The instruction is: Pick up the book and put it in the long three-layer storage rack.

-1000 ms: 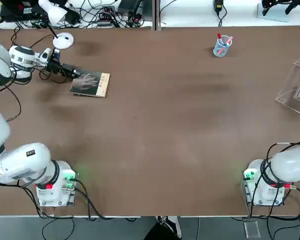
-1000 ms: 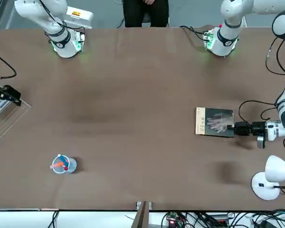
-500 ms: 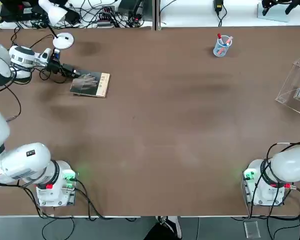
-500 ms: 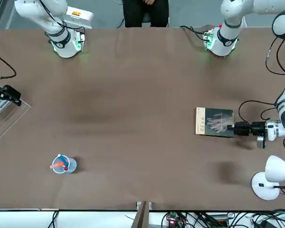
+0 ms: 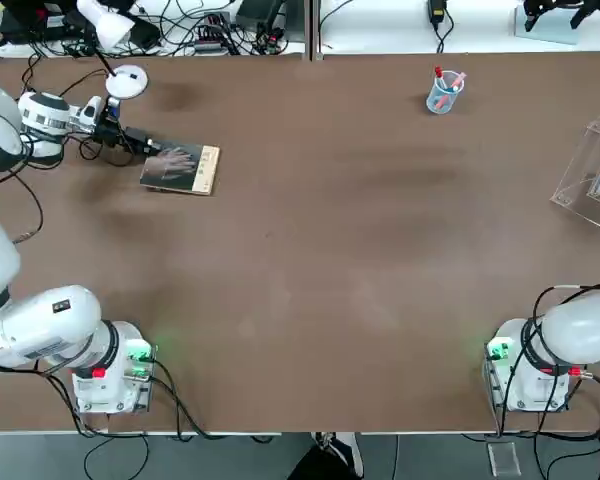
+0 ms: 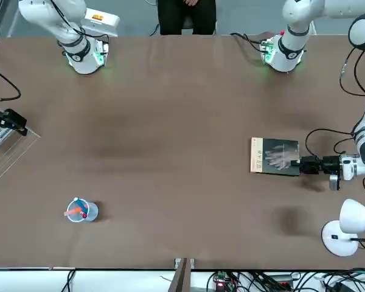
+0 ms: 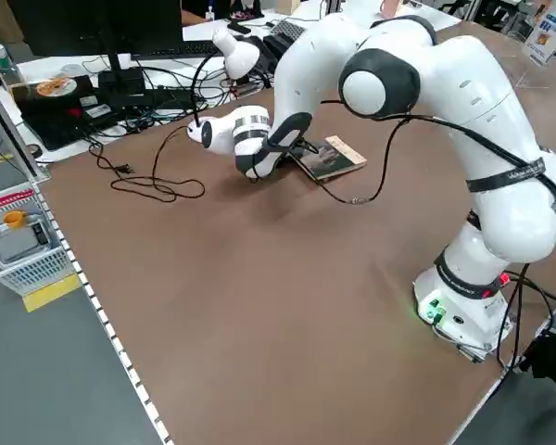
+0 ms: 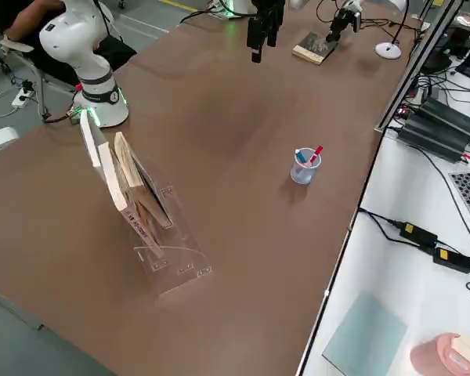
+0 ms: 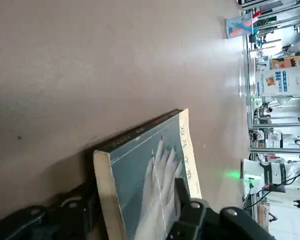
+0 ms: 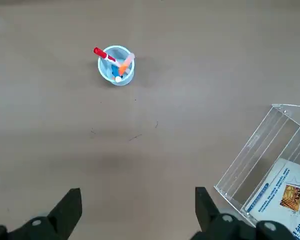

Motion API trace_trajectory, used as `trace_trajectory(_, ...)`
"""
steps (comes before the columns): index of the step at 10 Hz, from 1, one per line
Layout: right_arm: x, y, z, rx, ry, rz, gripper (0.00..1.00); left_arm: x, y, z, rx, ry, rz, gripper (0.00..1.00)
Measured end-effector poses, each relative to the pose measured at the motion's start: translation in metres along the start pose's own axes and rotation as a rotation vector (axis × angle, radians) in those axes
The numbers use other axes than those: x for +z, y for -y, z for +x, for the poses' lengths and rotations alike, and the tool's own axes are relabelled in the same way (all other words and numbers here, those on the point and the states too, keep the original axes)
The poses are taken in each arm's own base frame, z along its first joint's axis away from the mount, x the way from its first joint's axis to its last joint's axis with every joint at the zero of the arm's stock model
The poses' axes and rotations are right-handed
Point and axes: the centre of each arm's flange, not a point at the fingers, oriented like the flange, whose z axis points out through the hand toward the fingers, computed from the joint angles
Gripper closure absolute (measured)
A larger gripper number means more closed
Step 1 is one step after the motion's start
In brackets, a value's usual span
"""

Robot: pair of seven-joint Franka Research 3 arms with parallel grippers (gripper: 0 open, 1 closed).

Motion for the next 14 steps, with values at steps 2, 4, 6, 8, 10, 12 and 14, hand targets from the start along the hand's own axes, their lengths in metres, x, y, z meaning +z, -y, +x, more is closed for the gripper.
trace_trajectory(2,0.0000,0.0000,0.0000,0.000,0.000,0.000,0.00,0.0010,0.0011,-0.0002,0.007,-0.008,-0.006,0.45)
trace_trajectory(4,0.0000,0.0000,0.0000,0.000,0.000,0.000,0.00,0.0020,0.0026,-0.0009,0.010,-0.010,-0.009,0.51)
trace_trajectory(6,0.0000,0.0000,0.0000,0.000,0.000,0.000,0.00,0.0023,0.0036,-0.0015,0.013,-0.010,-0.010,0.65)
trace_trajectory(8,0.0000,0.0000,0.0000,0.000,0.000,0.000,0.00,0.0026,0.0050,-0.0025,0.013,-0.010,-0.011,0.74)
trace_trajectory(10,0.0000,0.0000,0.0000,0.000,0.000,0.000,0.00,0.0020,0.0052,-0.0031,0.012,-0.010,-0.014,0.81)
trace_trajectory(12,0.0000,0.0000,0.0000,0.000,0.000,0.000,0.00,0.0025,0.0041,-0.0044,0.011,-0.003,-0.029,0.89)
trace_trajectory(14,0.0000,0.0000,0.0000,0.000,0.000,0.000,0.00,0.0021,0.0032,-0.0047,0.012,0.000,-0.037,0.99)
